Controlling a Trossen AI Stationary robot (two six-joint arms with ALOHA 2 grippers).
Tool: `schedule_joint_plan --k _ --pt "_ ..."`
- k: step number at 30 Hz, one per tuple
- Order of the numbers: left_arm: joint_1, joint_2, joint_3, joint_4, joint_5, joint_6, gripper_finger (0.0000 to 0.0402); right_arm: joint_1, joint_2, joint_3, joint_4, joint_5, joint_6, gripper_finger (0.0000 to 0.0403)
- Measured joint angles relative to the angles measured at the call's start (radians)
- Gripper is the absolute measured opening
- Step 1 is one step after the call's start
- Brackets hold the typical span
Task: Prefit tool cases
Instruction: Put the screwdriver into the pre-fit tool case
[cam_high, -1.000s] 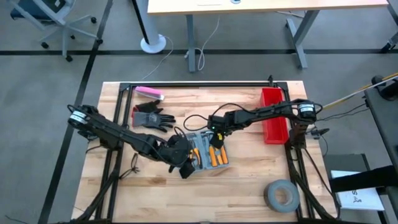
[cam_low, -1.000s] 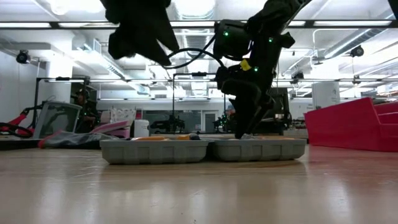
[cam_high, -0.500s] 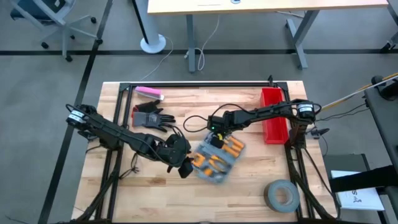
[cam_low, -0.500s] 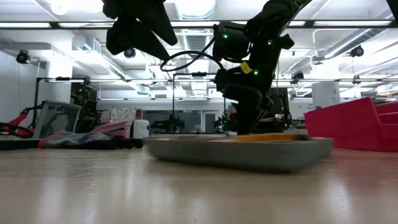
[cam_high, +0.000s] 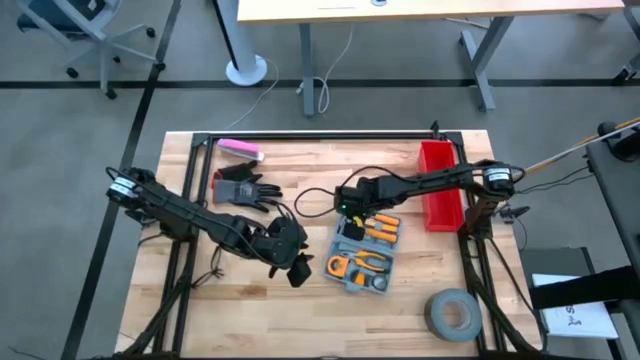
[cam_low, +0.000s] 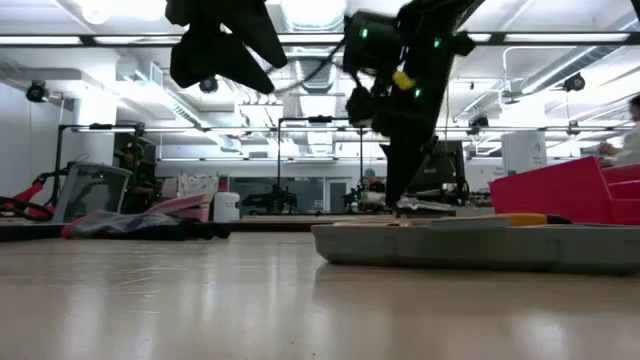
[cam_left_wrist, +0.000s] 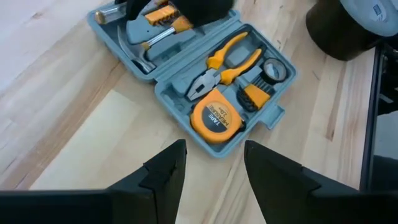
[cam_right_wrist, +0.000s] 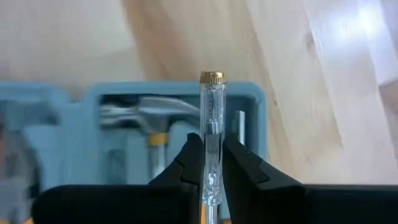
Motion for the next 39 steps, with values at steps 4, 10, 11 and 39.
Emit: schedule_joint_plan --k 4,10,11,39 --pt "0.000 0.001 0.000 0.001 0.000 -0.008 0.0169 0.034 -0.056 0.002 -0.047 -0.002 -0.077 0.0009" --pt "0.000 0.002 -0.006 0.012 -0.029 -0.010 0.0162 0.089 -0.156 -0.006 -0.084 -0.001 -0.216 0.0002" --pt "0.000 0.002 -0.006 0.014 -0.031 -0.011 0.0161 0.089 -0.166 -0.009 -0.092 -0.004 -0.237 0.0001" --pt "0.002 0.254 0.016 0.319 0.218 -0.081 0.0158 0.115 -0.339 -0.330 -0.113 -0.189 -0.233 0.0065"
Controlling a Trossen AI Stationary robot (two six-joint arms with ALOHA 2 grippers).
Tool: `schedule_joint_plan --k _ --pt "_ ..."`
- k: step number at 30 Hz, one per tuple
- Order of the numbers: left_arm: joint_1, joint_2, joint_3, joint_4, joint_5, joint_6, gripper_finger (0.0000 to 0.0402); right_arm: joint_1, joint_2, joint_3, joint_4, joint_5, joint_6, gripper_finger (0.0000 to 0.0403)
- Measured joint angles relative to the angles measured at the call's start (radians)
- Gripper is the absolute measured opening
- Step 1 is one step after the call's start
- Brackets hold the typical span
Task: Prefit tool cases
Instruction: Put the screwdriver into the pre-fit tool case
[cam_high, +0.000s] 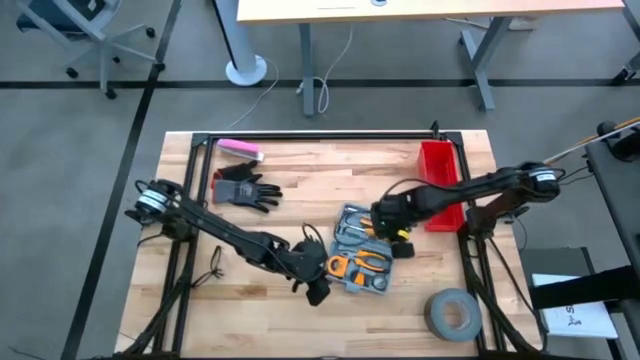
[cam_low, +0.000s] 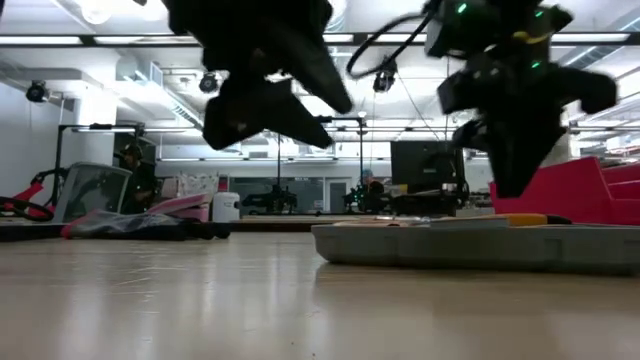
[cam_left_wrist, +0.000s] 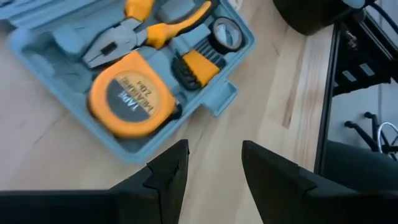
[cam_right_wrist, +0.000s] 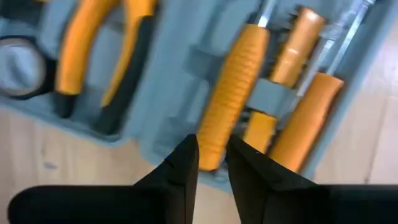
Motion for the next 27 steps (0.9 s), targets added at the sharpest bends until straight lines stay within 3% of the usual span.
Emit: schedule_joint_plan --k 15,27 --pt "0.001 0.067 0.082 -0.042 0.013 0.014 0.0158 0.294 -0.007 -0.050 0.010 -0.021 0.126 0.0053" --pt "-0.029 -0.021 0.070 -0.068 -0.004 0.008 0.0154 0.320 0.107 -0.055 0.042 0.048 0.134 0.0035"
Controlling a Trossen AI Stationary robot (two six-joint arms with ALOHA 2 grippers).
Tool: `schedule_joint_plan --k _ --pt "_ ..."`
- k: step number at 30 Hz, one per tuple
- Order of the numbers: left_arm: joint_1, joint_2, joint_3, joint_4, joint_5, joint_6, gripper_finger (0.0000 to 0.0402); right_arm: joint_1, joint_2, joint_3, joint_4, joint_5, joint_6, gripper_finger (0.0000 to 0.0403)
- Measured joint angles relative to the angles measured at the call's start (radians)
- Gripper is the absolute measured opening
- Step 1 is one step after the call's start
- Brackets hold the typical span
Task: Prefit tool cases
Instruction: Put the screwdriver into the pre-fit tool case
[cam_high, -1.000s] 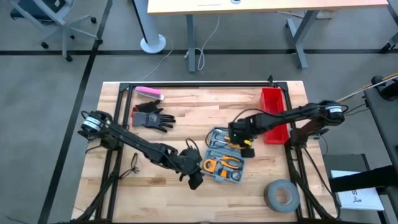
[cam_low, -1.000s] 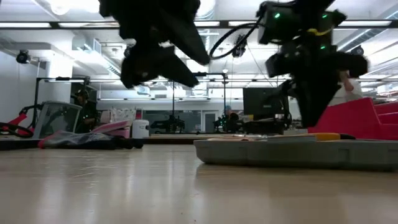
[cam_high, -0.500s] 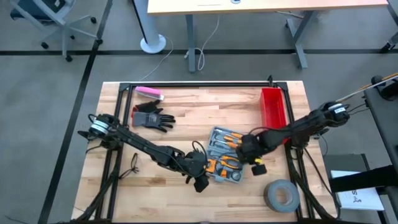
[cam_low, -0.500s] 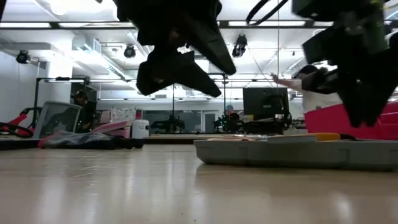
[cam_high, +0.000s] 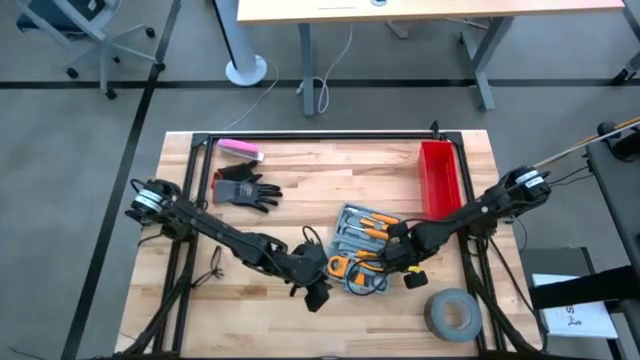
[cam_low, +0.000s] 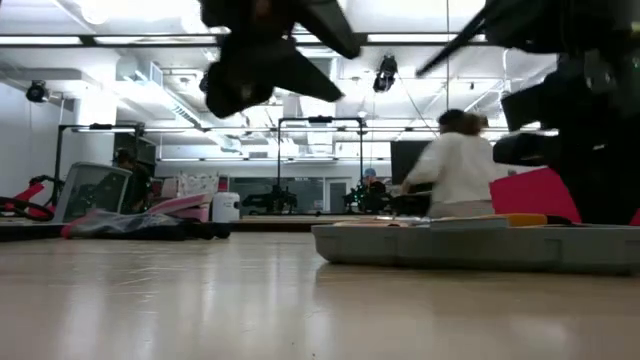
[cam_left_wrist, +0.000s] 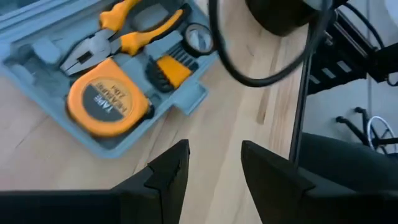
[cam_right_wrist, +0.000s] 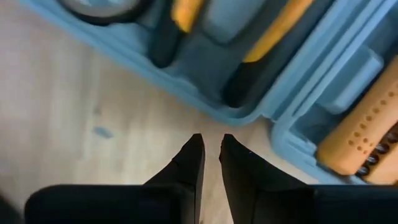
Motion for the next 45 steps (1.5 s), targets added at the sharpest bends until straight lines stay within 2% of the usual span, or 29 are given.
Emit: schedule_joint_plan --k 5,15,26,45 --pt "-0.021 -0.058 -0.006 -0.064 -0.036 -0.011 0.0155 0.000 0.036 0.000 0.042 0.042 -0.012 0.0032" --pt "-0.034 -0.094 -0.008 -0.152 -0.036 -0.035 0.0154 0.000 0.051 0.020 0.218 -0.048 0.050 0.0028" --pt "-0.056 -0.131 -0.008 -0.196 -0.036 -0.052 0.0153 -0.012 0.074 0.055 0.325 -0.002 -0.015 0.0022" --pt "-0.126 -0.163 -0.008 -0.211 -0.038 -0.138 0.0153 -0.057 0.315 0.332 0.304 0.011 -0.161 0.0018"
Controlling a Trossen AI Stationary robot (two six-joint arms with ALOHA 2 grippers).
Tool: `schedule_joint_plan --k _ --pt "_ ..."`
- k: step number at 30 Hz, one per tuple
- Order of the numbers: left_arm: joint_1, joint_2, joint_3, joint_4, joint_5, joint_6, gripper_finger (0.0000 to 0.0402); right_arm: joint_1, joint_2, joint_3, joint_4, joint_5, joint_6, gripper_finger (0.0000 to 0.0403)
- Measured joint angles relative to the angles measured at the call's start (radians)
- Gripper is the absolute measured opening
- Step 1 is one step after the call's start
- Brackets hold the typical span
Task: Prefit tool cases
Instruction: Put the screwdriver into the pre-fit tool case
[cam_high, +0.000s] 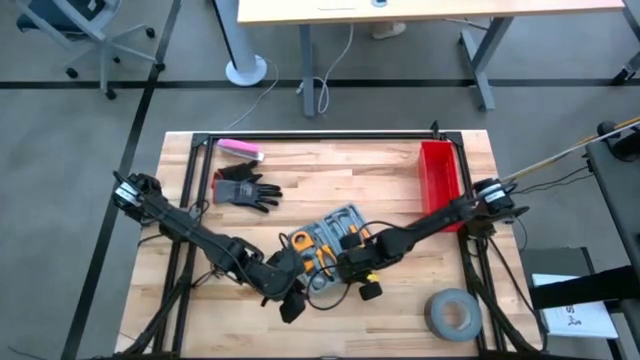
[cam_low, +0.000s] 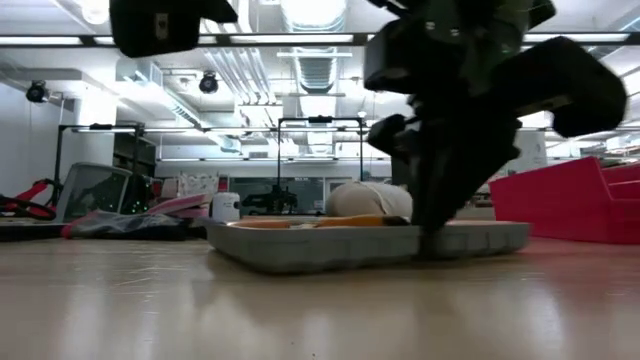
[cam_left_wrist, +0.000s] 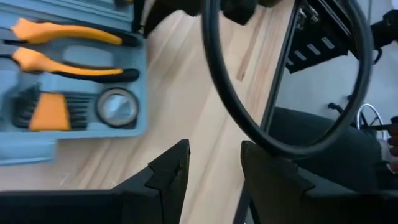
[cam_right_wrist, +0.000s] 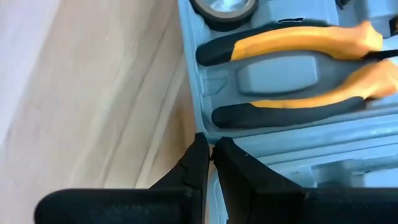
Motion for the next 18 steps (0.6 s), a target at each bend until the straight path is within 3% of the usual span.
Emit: schedule_joint_plan --k 10,18 --pt "-0.081 -0.032 0.000 -0.030 -0.130 -0.074 0.0152 -0.062 0.018 0.033 0.024 0.035 -0.074 0.0018" --pt "-0.100 -0.033 0.000 -0.046 -0.152 -0.107 0.0152 -0.102 0.018 0.034 0.075 0.036 -0.113 0.0018"
